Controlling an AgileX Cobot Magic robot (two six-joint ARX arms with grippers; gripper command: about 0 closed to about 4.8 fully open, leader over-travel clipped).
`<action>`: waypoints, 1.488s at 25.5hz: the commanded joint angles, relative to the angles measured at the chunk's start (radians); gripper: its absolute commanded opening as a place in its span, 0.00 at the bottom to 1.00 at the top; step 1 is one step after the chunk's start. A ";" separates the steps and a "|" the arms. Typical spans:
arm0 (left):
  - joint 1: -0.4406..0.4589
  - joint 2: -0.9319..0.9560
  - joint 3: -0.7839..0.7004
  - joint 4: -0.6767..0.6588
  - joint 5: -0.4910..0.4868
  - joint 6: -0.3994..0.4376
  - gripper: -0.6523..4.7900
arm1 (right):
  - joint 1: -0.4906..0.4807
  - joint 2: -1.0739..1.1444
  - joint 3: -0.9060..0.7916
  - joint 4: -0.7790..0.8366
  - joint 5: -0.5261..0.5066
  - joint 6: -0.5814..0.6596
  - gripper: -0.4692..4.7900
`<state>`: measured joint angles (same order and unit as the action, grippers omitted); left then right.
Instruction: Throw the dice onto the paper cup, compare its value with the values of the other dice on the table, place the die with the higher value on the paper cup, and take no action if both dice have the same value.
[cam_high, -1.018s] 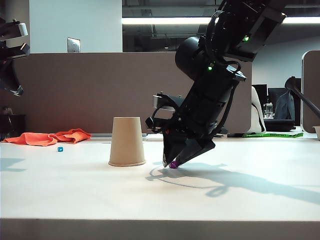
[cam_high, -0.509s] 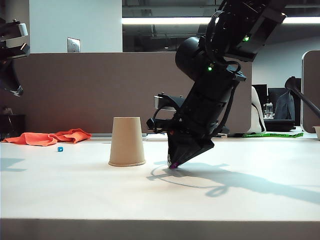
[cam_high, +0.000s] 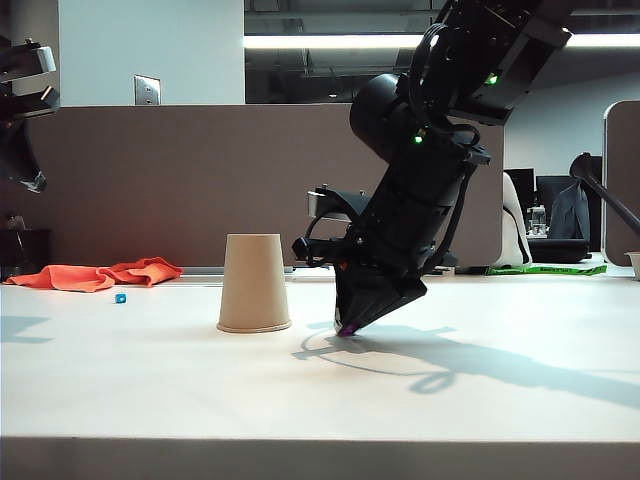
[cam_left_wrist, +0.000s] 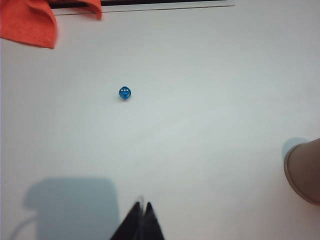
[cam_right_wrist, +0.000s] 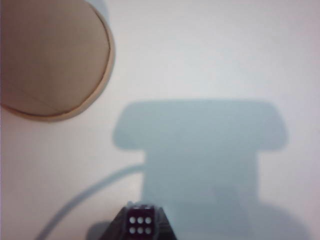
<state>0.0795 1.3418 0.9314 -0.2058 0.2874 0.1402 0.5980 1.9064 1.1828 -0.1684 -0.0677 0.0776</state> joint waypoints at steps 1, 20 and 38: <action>0.000 -0.005 0.002 0.004 0.005 -0.003 0.11 | 0.000 0.000 0.002 0.019 0.006 0.000 0.18; 0.000 -0.005 0.002 0.005 0.005 -0.002 0.11 | 0.000 0.000 0.252 -0.179 0.006 -0.002 0.18; 0.000 -0.005 0.002 0.013 0.006 0.001 0.11 | 0.038 0.000 0.448 -0.267 0.010 -0.004 0.19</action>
<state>0.0795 1.3422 0.9314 -0.2039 0.2874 0.1406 0.6193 1.9095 1.6215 -0.4454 -0.0551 0.0772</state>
